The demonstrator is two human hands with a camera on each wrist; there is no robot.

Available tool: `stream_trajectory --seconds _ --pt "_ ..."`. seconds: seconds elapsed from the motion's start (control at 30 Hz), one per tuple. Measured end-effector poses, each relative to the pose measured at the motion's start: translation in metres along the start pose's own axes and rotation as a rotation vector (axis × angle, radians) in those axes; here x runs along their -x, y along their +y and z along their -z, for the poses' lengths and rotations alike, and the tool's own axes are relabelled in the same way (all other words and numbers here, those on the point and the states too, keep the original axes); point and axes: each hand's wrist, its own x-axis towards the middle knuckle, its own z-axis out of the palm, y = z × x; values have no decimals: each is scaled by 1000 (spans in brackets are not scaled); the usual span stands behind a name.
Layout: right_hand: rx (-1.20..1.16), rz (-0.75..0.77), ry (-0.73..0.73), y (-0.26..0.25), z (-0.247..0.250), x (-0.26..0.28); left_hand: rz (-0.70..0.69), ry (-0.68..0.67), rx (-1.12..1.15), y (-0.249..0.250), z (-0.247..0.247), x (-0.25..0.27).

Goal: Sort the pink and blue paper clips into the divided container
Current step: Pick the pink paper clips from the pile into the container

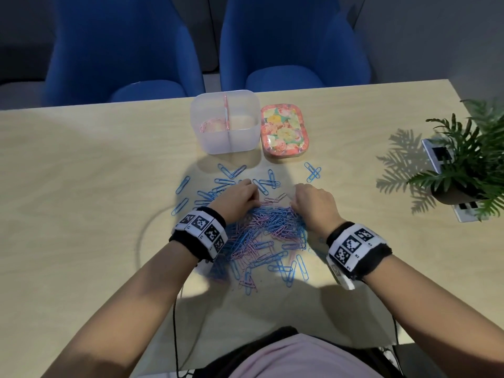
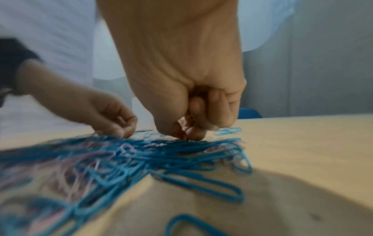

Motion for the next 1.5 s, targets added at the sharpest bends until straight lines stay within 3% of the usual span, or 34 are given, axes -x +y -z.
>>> stream_trajectory --seconds 0.07,0.13,0.23,0.3,0.43,0.6,0.7,0.83,0.9,1.0,1.1,1.23,1.3,1.4,1.5 --pt "-224 13 20 13 1 -3 -17 30 -3 -1 1 2" --pt "-602 6 28 19 9 -6 -44 42 -31 -1 2 2" --pt "-1184 -107 -16 15 23 -6 -56 39 -47 1 1 0" --pt "-1440 -165 -82 15 29 -6 -62 30 -55 5 -1 -2" --pt "-1654 -201 -225 16 29 -9 -51 4 -92 11 -4 -6" --pt "-1791 -260 -369 19 21 -13 44 11 140 5 1 -4" --pt "-1561 -285 -298 14 17 -18 102 52 288 0 5 -4" --pt "-584 123 8 9 9 -22 297 -20 722 4 14 -10" --pt "-305 197 -13 9 10 -20 424 -74 993 12 18 -14" --pt "-193 202 -77 11 6 -23 535 -118 1209 21 19 -19" --pt "-463 134 -151 16 4 -24 445 -109 1047 24 13 -22" --pt "-1209 -181 -70 39 14 -16 247 -62 549 28 8 -24" --pt "-1400 -300 1 52 21 -10 154 -49 343 26 6 -23" --pt "-1316 -403 117 68 22 -4 23 -68 91 22 2 -21" --pt "-810 -328 187 80 13 -1 -29 -96 -61 25 1 -20"
